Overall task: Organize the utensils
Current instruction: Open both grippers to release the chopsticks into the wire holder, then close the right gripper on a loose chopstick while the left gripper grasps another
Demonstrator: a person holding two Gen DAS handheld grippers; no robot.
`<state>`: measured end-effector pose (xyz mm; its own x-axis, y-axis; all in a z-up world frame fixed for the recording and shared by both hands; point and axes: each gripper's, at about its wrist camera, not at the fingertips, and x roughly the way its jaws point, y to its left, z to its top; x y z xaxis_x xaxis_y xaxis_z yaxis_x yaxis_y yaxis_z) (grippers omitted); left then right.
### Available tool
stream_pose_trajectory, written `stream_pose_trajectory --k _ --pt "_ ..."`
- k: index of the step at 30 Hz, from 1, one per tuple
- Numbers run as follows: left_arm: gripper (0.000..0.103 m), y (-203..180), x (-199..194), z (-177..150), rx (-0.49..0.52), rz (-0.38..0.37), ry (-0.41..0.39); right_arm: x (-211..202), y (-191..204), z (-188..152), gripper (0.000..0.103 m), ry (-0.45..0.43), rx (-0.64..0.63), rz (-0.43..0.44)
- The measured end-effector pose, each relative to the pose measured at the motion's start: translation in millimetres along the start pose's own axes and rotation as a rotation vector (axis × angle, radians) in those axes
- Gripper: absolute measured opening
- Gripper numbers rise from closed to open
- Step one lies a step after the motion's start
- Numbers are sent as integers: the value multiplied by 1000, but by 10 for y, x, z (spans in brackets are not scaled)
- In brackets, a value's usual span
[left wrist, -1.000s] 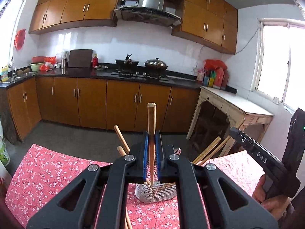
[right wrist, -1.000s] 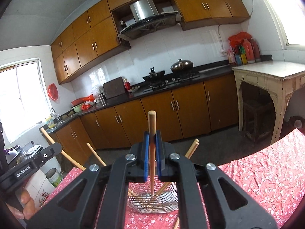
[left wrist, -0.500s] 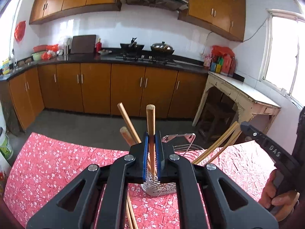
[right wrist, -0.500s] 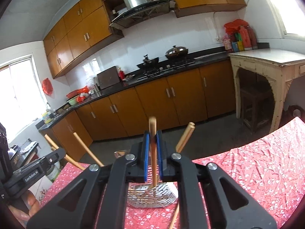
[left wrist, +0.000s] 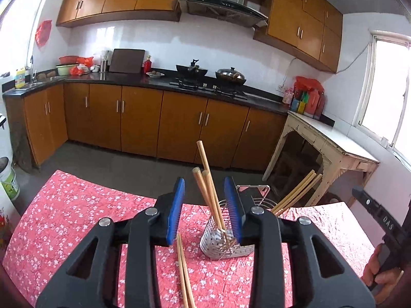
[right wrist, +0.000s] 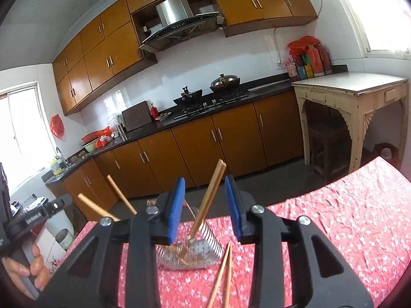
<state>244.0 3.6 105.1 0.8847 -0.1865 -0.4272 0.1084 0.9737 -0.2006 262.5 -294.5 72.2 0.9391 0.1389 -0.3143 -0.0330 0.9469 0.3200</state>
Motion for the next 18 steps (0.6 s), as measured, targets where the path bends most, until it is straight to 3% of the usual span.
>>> stream_pose_trajectory --k 3,7,13,18 --pt "33 95 -195 -151 2 9 -5 -98 -34 -188 33 40 -6 -13" --pt "40 229 -283 -496 22 40 40 -95 -148 -664 33 160 -27 -43" --pt "41 466 -25 -1210 69 101 222 169 -243 -1509 33 420 -66 -71" --pt "41 562 100 -1587 67 83 316 282 -147 -1853 32 510 -99 -79"
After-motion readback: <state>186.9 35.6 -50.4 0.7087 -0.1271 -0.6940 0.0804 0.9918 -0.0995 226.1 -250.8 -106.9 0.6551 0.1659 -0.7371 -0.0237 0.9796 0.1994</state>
